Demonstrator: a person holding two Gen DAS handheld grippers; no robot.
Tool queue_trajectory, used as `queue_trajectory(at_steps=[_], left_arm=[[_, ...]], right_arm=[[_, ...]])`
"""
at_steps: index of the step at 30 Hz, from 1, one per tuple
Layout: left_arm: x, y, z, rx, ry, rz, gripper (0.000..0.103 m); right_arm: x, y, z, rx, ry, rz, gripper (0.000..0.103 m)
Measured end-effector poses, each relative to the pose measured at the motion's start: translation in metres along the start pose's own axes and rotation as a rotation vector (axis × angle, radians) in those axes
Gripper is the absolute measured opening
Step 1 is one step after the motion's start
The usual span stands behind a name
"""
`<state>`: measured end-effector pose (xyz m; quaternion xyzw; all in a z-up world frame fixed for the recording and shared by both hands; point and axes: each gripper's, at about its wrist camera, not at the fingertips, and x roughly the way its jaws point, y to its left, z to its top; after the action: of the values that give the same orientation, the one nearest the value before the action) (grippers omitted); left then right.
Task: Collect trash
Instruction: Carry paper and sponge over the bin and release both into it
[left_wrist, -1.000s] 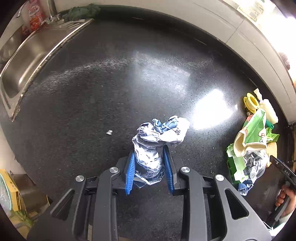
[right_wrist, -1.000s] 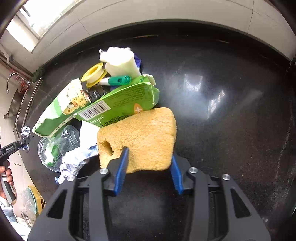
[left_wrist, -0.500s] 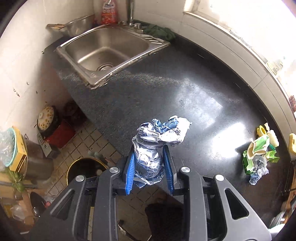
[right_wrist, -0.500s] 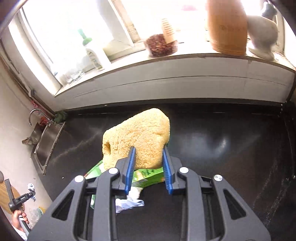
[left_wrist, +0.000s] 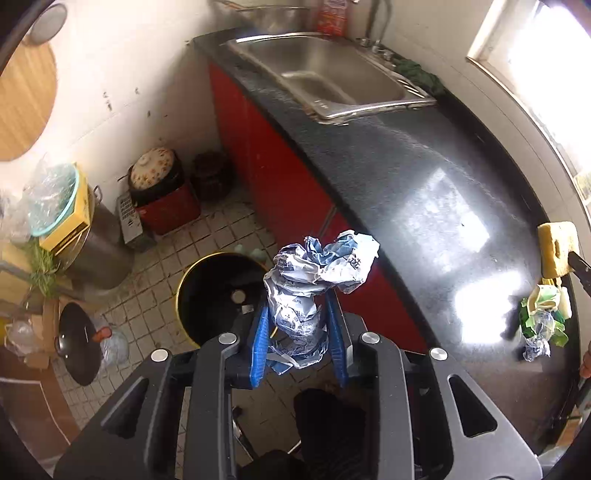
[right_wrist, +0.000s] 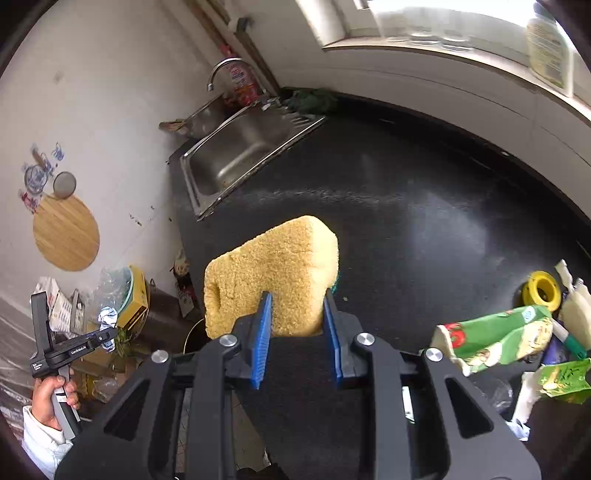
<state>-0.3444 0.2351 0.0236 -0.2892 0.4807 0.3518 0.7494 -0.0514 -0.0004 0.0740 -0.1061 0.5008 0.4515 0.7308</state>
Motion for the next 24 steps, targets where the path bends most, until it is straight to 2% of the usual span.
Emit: queue_trajectory(at_steps=[6,10,14,15,17,24], left_arm=[[-0.011,0.058,-0.036,-0.142,0.014,0.053,0.028],[0.003,0.083,-0.056,-0.202,0.054,0.082,0.028],[0.039,0.104,-0.071,-0.268,0.101,0.056,0.028],[0.051,0.108,-0.074,-0.282,0.114,0.046,0.028],[0.081,0.117,-0.078,-0.291,0.144,0.026,0.028],[0.179,0.146,-0.086,-0.336,0.213,-0.032,0.028]], right_arm=[[0.099,0.096,0.004,-0.16,0.158,0.085,0.027],[0.168,0.156,-0.016,-0.259,0.265,0.117,0.027],[0.224,0.2,-0.034,-0.354,0.361,0.131,0.027],[0.228,0.205,-0.045,-0.378,0.378,0.131,0.027],[0.259,0.217,-0.052,-0.405,0.413,0.125,0.027],[0.356,0.224,-0.081,-0.44,0.525,0.075,0.027]])
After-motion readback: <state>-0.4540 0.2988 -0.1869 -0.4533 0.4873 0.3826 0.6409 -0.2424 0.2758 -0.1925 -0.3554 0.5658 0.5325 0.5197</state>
